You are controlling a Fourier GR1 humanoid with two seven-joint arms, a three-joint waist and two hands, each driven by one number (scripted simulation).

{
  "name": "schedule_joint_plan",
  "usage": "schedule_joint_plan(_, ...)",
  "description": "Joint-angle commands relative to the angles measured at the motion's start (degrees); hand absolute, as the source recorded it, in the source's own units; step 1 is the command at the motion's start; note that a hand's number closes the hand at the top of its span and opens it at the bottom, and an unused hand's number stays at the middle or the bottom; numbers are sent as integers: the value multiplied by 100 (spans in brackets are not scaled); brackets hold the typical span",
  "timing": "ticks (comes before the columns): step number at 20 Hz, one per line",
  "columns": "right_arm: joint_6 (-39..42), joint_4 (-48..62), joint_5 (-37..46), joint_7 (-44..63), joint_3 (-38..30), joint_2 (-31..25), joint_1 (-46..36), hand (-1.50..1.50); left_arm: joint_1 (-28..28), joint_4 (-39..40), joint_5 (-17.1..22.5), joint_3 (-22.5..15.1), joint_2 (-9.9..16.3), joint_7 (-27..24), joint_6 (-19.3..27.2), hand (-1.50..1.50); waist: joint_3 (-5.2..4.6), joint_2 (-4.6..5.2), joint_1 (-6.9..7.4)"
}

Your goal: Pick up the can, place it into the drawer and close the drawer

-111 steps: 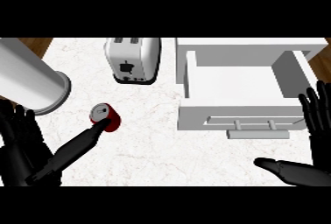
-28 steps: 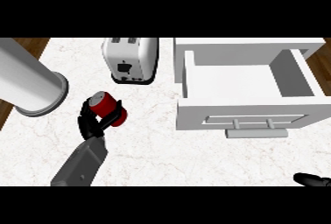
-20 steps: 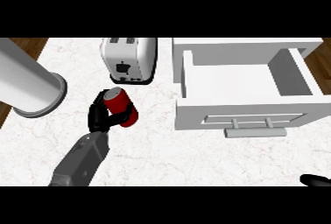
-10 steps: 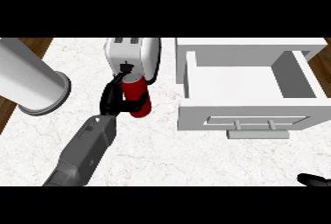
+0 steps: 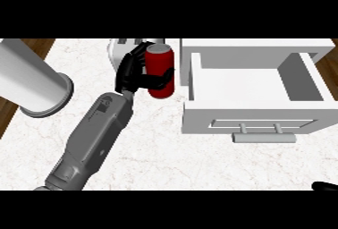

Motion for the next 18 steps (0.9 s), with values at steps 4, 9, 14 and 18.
schedule_joint_plan(4,-135,-330,110,338,129,40,-84,-150,-662,-1068,-208,-113,-61,1414,607,150,-4,9,-22)
schedule_joint_plan(9,-108,453,391,-276,238,137,-275,-150,-1233,-1187,-553,-217,-154,2120,954,150,-1,25,-15)
schedule_joint_plan(14,-45,-100,-22,221,-71,-94,-190,-150,-2393,-72,-598,144,-293,2225,873,150,-1,58,-160)
schedule_joint_plan(18,-201,-49,-91,574,-227,-347,-670,-150,-2755,-37,-608,81,-343,2543,1052,150,-3,44,-113)
